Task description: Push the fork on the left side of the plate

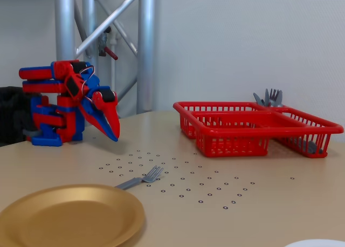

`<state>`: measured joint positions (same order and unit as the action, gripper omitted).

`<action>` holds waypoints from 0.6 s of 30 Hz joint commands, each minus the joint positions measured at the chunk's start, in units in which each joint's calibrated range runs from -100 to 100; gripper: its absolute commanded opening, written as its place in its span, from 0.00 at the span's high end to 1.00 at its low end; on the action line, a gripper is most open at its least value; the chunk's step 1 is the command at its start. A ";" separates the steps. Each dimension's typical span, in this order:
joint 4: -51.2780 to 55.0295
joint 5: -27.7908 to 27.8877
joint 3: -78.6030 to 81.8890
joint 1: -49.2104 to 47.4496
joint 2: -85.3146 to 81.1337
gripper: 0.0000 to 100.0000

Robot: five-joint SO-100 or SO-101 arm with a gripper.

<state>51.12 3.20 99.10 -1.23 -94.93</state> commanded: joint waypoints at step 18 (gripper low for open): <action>-1.91 7.13 -11.79 2.45 15.73 1.00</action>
<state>51.12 10.13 94.67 0.50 -82.68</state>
